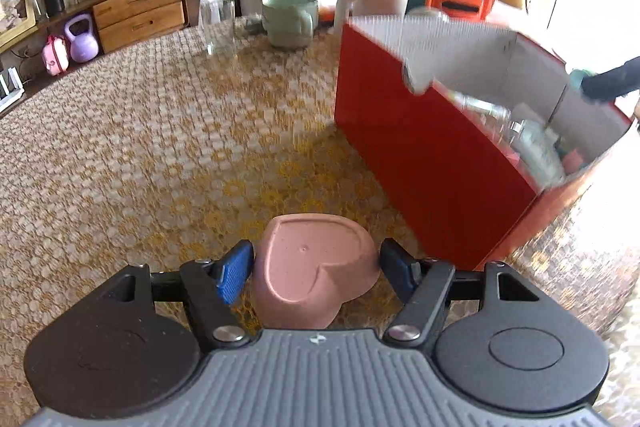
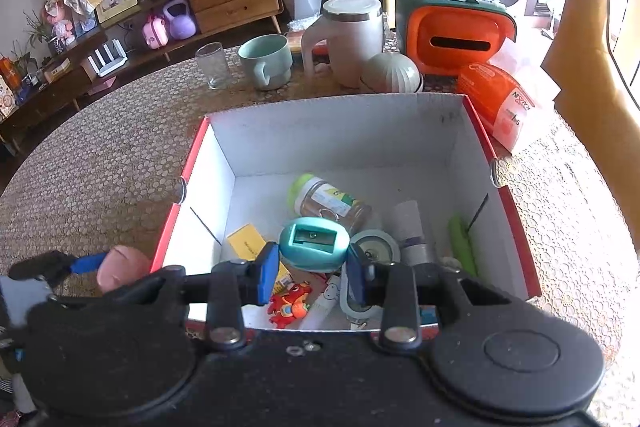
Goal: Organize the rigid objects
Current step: 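Lower both tools into the box and open them to drop dish and sharpener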
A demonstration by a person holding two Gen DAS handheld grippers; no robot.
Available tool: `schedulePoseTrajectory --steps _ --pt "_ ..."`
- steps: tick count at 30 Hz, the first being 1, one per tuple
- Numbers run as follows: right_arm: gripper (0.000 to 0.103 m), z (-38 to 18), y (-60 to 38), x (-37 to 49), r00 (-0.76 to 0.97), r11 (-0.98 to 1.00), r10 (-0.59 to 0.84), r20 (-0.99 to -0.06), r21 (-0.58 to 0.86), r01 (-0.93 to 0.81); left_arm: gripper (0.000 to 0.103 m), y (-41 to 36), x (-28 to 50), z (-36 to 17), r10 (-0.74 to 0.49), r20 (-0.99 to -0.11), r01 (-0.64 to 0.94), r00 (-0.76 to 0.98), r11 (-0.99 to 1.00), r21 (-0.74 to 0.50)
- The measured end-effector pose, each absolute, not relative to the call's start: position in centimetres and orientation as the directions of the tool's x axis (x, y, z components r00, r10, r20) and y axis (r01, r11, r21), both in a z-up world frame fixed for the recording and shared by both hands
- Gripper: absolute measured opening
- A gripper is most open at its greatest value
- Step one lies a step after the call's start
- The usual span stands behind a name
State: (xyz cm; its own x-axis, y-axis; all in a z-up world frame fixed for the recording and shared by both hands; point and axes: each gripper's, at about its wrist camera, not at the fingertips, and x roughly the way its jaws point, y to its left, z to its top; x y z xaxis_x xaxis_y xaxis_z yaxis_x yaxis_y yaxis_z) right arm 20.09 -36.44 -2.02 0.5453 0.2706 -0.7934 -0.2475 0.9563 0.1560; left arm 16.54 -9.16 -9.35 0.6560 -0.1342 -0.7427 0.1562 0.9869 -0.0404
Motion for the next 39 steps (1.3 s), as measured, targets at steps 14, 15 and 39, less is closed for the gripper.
schedulePoseTrajectory --steps 14,15,39 --pt "0.035 -2.8 -37.9 20.3 0.557 0.959 0.247 -0.793 0.118 -0.258 0.070 -12.2 18.2 -1.7 -0.227 -0.683 0.257 0.694 0.964 -0.060" --pt "0.035 -2.9 -38.0 20.4 0.556 0.960 0.243 -0.795 0.114 -0.256 0.070 -12.8 18.7 -1.3 -0.239 -0.679 0.268 0.695 0.961 -0.064" --pt "0.035 -8.2 -38.7 22.7 0.499 0.948 0.158 -0.852 -0.011 -0.319 0.070 -25.5 28.9 -6.4 -0.269 -0.806 0.421 0.528 0.907 -0.027"
